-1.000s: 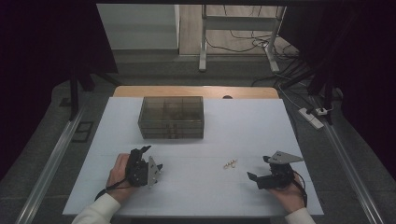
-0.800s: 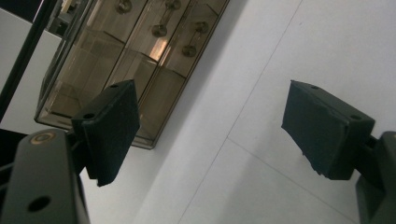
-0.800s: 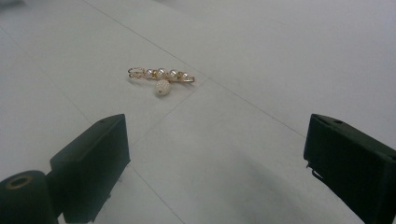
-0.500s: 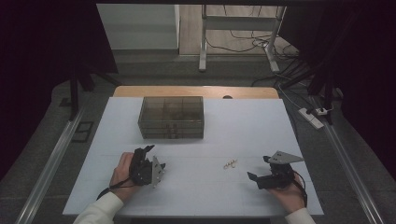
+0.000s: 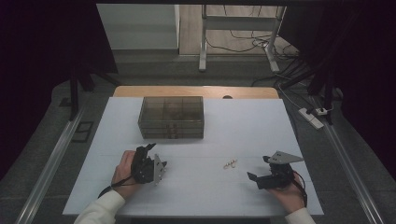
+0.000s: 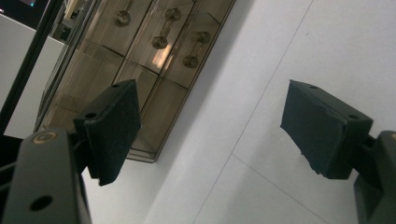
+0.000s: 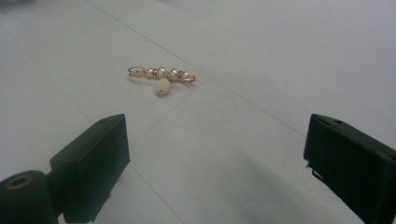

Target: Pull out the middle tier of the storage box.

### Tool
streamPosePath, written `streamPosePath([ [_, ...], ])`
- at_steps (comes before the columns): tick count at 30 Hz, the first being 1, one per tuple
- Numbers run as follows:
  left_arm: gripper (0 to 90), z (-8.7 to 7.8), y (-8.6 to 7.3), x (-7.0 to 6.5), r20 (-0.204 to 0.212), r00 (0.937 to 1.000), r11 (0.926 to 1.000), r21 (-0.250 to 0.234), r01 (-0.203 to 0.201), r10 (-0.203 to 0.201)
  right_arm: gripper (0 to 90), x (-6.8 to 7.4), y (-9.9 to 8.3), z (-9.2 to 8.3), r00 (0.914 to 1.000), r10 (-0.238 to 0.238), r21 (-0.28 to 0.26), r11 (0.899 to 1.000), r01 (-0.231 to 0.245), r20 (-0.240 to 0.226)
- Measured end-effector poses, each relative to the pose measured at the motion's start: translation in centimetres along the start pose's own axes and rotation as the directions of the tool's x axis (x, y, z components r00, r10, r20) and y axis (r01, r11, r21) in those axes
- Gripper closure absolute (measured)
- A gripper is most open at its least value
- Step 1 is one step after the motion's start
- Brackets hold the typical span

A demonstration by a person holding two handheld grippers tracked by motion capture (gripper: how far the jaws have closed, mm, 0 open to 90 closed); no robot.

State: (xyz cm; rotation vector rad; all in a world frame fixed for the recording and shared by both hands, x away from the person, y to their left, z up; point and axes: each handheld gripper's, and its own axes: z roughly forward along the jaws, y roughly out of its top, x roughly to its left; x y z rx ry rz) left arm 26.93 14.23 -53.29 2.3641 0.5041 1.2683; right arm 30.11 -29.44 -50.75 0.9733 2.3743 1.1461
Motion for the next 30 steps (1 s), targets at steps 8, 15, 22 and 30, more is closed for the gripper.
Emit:
streamPosePath([
  [8,19.6,0.5,0.3,0.1,-0.005,1.0000,1.0000,-0.003,-0.002,0.002,6.8,0.0,0.0,0.0,1.0000,-0.005,0.006,1.000,0.005,-0.002],
  [15,19.7,0.7,0.4,0.2,-0.008,1.0000,1.0000,-0.001,-0.004,0.004,6.7,0.0,0.0,0.0,1.0000,-0.004,0.006,1.000,0.004,0.000],
  [22,19.8,0.9,0.6,0.4,-0.010,1.0000,1.0000,-0.001,-0.002,0.002,6.8,0.0,0.0,0.0,1.0000,-0.003,0.007,1.000,0.003,0.000],
  [30,19.9,1.1,0.8,0.5,-0.012,0.9999,1.0000,-0.004,-0.002,0.002,6.7,0.0,0.0,0.0,1.0000,-0.001,0.003,1.000,0.001,0.002],
])
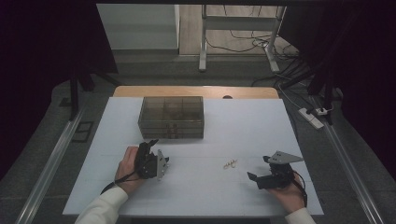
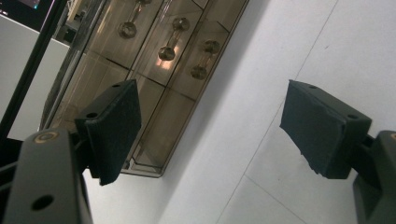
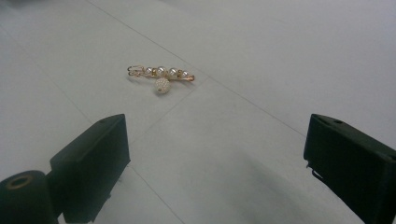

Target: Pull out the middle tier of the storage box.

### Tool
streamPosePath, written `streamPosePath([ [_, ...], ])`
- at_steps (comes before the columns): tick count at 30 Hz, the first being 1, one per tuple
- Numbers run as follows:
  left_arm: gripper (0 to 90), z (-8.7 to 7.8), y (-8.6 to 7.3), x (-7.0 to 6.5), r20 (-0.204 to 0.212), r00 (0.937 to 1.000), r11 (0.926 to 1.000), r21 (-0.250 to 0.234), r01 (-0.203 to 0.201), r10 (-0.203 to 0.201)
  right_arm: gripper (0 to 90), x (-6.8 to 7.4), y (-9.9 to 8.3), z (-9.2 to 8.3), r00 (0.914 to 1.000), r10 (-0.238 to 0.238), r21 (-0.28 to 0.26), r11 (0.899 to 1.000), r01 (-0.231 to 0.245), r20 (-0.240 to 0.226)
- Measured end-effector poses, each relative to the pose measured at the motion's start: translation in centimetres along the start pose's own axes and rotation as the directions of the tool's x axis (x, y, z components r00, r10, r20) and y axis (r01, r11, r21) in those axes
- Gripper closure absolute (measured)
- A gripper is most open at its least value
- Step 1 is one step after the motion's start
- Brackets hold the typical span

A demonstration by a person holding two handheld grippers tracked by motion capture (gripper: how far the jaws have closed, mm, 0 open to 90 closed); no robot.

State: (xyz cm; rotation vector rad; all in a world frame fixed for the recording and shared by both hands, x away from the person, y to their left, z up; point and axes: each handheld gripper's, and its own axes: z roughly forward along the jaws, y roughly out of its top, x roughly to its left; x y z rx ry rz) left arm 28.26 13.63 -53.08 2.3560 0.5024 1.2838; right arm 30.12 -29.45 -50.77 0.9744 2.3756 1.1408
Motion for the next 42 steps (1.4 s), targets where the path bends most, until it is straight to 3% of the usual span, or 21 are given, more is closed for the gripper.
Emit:
streamPosePath([
  [7,20.2,0.2,0.2,0.1,-0.001,1.0000,1.0000,-0.003,0.000,0.000,6.7,0.0,0.0,0.0,1.0000,-0.001,0.004,1.000,0.001,-0.001],
  [8,20.2,0.4,0.2,0.0,-0.001,0.9998,0.9995,-0.021,0.022,-0.022,6.8,0.0,0.0,0.0,1.0000,-0.001,0.004,1.000,0.001,-0.001],
  [9,20.3,0.3,0.3,0.2,-0.002,1.0000,1.0000,-0.009,0.004,-0.005,6.8,0.0,0.0,0.0,1.0000,-0.001,0.004,1.000,0.001,-0.001],
  [12,20.3,0.5,0.4,0.3,-0.003,1.0000,1.0000,-0.004,0.001,-0.002,6.8,0.0,0.0,0.0,1.0000,-0.001,0.006,1.000,0.001,-0.001],
  [15,20.3,0.7,0.4,0.2,-0.003,0.9996,0.9995,-0.018,0.028,-0.028,6.8,0.0,0.0,0.0,1.0000,-0.001,0.005,1.000,0.001,-0.001],
  [16,20.3,0.6,0.5,0.4,0.000,0.9999,0.9999,-0.001,0.012,-0.012,6.8,0.0,0.0,0.0,1.0000,-0.002,0.005,1.000,0.002,-0.002],
  [17,20.4,0.7,0.5,0.3,0.000,0.9994,0.9992,-0.020,0.036,-0.036,6.8,0.0,0.0,0.0,1.0000,0.000,0.002,1.000,0.000,0.000],
  [21,20.5,0.7,0.5,0.5,-0.003,0.9999,0.9999,-0.003,0.015,-0.015,6.8,0.0,0.0,0.0,1.0000,-0.002,0.006,1.000,0.002,-0.002],
  [23,20.6,0.8,0.5,0.4,-0.004,0.9994,0.9993,-0.016,0.034,-0.034,6.8,0.0,0.0,0.0,1.0000,-0.003,0.006,1.000,0.003,-0.002],
  [32,20.8,1.1,0.5,0.7,-0.007,0.9990,0.9988,-0.023,0.044,-0.044,6.8,0.0,0.0,0.1,1.0000,-0.003,0.007,1.000,0.003,-0.002],
  [34,20.8,1.1,0.7,0.9,-0.014,0.9997,0.9997,-0.011,0.020,-0.020,6.8,0.0,0.0,0.1,1.0000,-0.003,0.007,1.000,0.003,-0.002],
  [35,20.8,1.3,0.7,0.8,-0.015,0.9991,0.9988,-0.030,0.040,-0.040,6.8,0.0,0.0,0.0,1.0000,-0.002,0.007,1.000,0.002,-0.002],
  [38,20.9,1.4,0.9,1.0,-0.018,0.9998,0.9999,-0.007,0.013,-0.013,6.8,0.0,0.0,0.1,1.0000,-0.002,0.003,1.000,0.002,0.000],
  [42,21.0,1.7,1.0,1.1,-0.020,0.9997,0.9999,-0.001,0.012,-0.012,6.8,-0.1,-0.1,0.1,1.0000,-0.002,0.002,1.000,0.002,-0.002],
])
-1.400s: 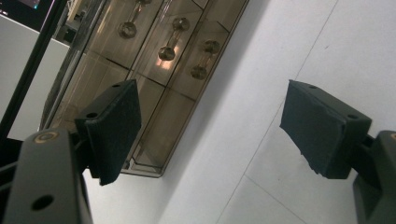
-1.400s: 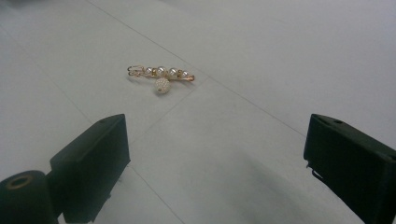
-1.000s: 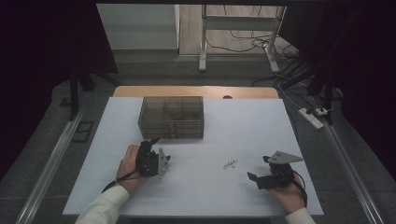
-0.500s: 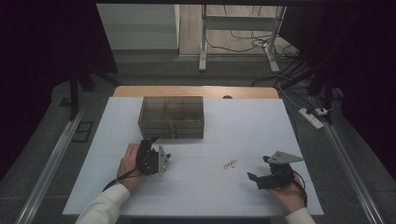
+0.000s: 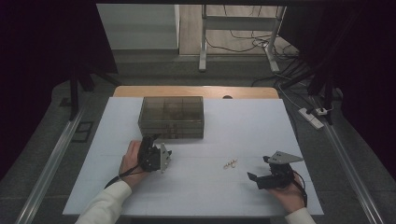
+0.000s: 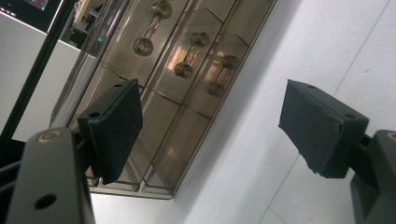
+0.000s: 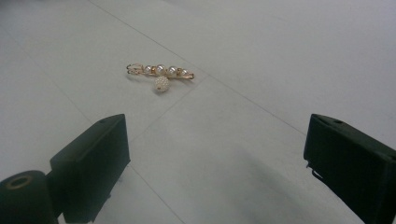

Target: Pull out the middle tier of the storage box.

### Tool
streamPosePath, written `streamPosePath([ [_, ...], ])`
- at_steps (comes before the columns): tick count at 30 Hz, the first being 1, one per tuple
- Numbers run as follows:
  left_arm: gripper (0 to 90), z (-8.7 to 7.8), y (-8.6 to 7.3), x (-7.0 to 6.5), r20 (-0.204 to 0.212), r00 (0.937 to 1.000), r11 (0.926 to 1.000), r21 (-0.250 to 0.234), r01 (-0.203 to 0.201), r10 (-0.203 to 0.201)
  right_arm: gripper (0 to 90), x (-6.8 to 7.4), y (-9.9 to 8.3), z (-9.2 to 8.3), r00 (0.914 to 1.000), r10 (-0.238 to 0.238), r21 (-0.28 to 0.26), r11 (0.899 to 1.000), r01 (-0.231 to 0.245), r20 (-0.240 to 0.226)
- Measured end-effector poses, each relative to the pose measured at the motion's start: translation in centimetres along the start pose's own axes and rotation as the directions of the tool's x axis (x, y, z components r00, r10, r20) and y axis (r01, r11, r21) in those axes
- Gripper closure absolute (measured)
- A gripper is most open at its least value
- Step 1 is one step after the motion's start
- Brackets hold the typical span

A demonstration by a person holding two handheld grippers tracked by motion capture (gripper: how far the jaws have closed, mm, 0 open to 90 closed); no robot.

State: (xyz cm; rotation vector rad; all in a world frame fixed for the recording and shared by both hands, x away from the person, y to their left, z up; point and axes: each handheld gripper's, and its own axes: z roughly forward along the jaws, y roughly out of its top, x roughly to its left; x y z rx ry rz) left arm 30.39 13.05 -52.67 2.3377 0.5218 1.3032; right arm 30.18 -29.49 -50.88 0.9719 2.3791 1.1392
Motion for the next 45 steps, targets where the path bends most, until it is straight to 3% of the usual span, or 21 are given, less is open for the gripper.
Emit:
streamPosePath([
  [2,21.0,0.3,0.0,-0.1,-0.003,0.9998,0.9997,-0.016,0.021,-0.021,6.8,0.0,0.0,0.0,1.0000,0.000,-0.001,1.000,0.000,0.000],
  [6,21.1,0.4,0.1,0.2,-0.010,0.9999,1.0000,-0.001,0.006,-0.006,6.8,0.0,0.0,0.0,1.0000,0.000,0.000,1.000,0.000,0.000],
  [13,21.8,0.9,0.3,0.3,-0.020,0.9995,0.9997,-0.008,0.023,-0.023,6.8,0.0,0.0,0.0,1.0000,0.000,0.000,1.000,0.000,0.000],
  [45,27.5,1.9,1.1,-0.1,-0.047,0.9989,0.9999,0.011,-0.008,0.008,6.8,0.0,0.0,0.0,1.0000,-0.001,0.001,1.000,0.001,-0.001],
])
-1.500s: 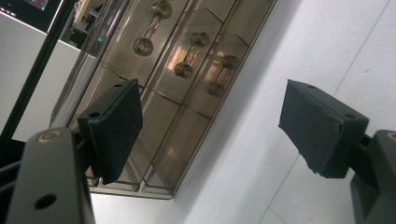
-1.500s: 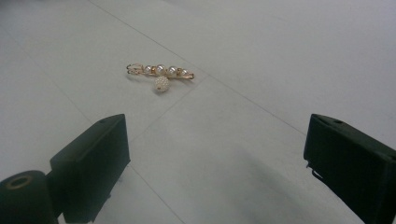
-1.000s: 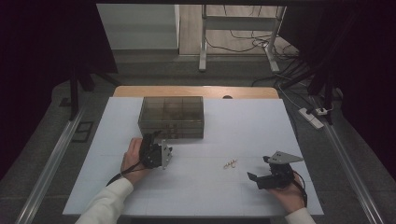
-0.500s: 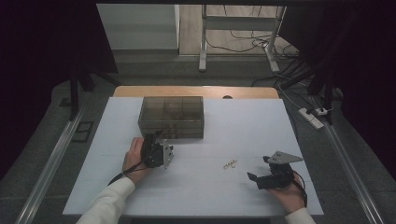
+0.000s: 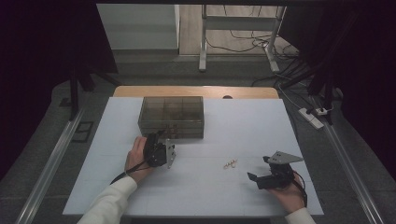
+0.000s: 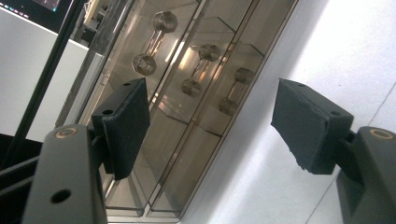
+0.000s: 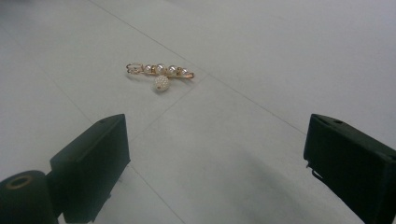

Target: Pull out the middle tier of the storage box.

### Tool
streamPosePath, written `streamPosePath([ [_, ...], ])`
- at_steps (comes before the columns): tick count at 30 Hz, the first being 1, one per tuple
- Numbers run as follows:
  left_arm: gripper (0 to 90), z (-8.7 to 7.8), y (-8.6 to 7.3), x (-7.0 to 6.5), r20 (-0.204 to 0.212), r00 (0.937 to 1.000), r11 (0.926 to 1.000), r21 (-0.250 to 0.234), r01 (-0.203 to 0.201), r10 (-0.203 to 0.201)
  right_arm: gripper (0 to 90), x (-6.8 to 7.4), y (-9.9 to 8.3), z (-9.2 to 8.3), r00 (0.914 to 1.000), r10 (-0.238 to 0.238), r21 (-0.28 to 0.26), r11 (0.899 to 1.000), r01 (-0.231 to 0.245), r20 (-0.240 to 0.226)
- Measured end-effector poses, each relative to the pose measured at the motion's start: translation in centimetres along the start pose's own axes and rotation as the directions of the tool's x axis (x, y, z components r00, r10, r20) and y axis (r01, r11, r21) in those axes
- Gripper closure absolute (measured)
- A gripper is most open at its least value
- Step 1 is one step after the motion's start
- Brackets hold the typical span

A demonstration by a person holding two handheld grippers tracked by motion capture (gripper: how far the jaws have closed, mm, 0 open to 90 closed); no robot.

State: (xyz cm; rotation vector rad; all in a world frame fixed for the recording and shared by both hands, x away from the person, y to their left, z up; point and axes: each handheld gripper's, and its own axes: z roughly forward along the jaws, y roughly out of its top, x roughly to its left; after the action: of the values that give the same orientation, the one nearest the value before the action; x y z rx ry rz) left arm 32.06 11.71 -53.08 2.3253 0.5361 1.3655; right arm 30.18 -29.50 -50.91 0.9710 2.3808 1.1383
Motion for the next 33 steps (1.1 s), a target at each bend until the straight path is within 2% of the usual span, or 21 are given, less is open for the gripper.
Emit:
streamPosePath([
  [8,29.6,0.3,0.0,0.0,-0.013,0.9999,0.9999,0.008,0.007,-0.007,6.8,0.0,0.0,0.0,1.0000,0.001,0.000,1.000,-0.001,0.000],
  [19,35.2,0.6,0.1,-0.2,-0.019,0.9998,0.9998,0.018,-0.010,0.010,6.8,0.0,0.0,0.0,1.0000,0.000,0.001,1.000,0.000,-0.001],
  [33,42.3,1.0,0.1,-0.2,-0.025,0.9996,0.9996,0.023,-0.013,0.013,6.8,0.0,0.0,0.0,1.0000,0.002,0.005,1.000,-0.002,-0.002],
])
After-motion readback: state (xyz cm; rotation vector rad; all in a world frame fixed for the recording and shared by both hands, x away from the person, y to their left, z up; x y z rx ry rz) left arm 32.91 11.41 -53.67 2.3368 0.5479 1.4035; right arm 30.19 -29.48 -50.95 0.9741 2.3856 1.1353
